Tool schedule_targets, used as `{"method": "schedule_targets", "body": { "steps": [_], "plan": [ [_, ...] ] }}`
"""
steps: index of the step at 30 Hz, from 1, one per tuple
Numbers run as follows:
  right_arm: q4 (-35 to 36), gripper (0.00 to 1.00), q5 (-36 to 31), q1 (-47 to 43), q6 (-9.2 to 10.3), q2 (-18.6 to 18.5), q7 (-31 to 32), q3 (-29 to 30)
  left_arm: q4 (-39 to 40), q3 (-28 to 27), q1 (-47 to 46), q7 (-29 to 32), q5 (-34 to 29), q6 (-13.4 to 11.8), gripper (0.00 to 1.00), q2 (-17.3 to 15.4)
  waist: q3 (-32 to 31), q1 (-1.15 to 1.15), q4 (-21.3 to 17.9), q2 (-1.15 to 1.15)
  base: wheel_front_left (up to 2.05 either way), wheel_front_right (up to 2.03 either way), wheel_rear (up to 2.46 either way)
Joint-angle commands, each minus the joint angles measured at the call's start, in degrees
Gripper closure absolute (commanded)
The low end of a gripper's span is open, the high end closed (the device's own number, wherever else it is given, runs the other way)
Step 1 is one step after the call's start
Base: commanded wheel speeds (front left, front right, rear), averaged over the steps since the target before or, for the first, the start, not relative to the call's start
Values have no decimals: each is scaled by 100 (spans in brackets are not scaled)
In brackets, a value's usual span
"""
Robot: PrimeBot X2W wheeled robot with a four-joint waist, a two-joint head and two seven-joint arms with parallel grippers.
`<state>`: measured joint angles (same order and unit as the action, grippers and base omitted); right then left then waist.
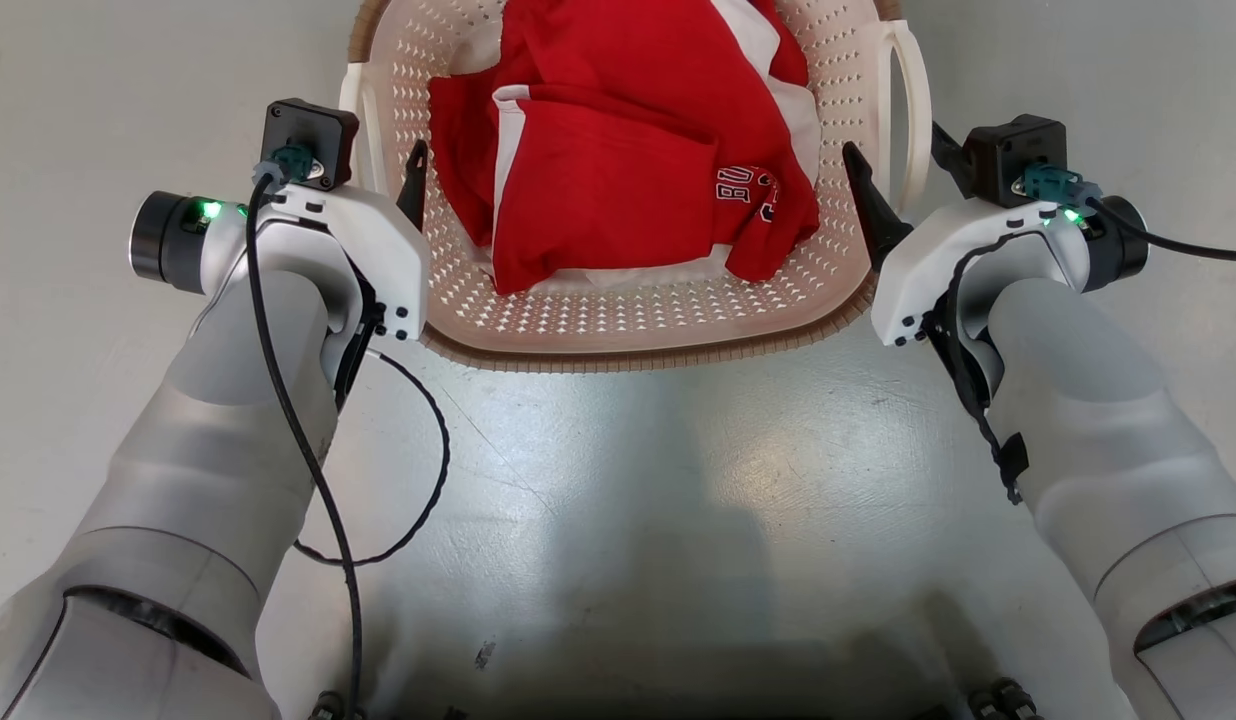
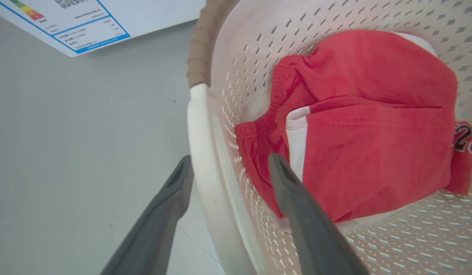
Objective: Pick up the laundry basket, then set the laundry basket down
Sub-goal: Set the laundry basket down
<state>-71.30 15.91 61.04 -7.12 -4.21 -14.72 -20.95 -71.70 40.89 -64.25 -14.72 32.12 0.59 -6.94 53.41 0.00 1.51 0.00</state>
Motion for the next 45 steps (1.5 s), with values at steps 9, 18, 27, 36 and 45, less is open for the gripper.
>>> {"method": "schedule_targets", "body": {
  "steps": [9,18,27,36,45],
  "plan": [
    [254,0,-291,-470,-36,134,-28,250,60,-128,9,-28,-15,-58,0,-210,-145,0,7,0,0,0,0],
    [451,0,-470,-722,-36,134,-28,478,218,-293,250,-28,58,-73,0,-208,-546,0,45,0,0,0,0],
    [820,0,-898,-1090,-36,134,-28,980,842,-746,814,-28,114,-95,0,-302,-1268,0,102,0,0,0,0],
    [1413,0,-1538,-1653,-36,134,-28,1592,1628,-1374,1605,-28,-95,-173,0,-442,-2146,0,131,0,0,0,0],
    [2258,0,-1824,-2264,-36,134,-28,2022,2206,-2136,2395,-28,-272,-70,0,-497,-2915,0,189,0,0,0,0]
  ]
}}
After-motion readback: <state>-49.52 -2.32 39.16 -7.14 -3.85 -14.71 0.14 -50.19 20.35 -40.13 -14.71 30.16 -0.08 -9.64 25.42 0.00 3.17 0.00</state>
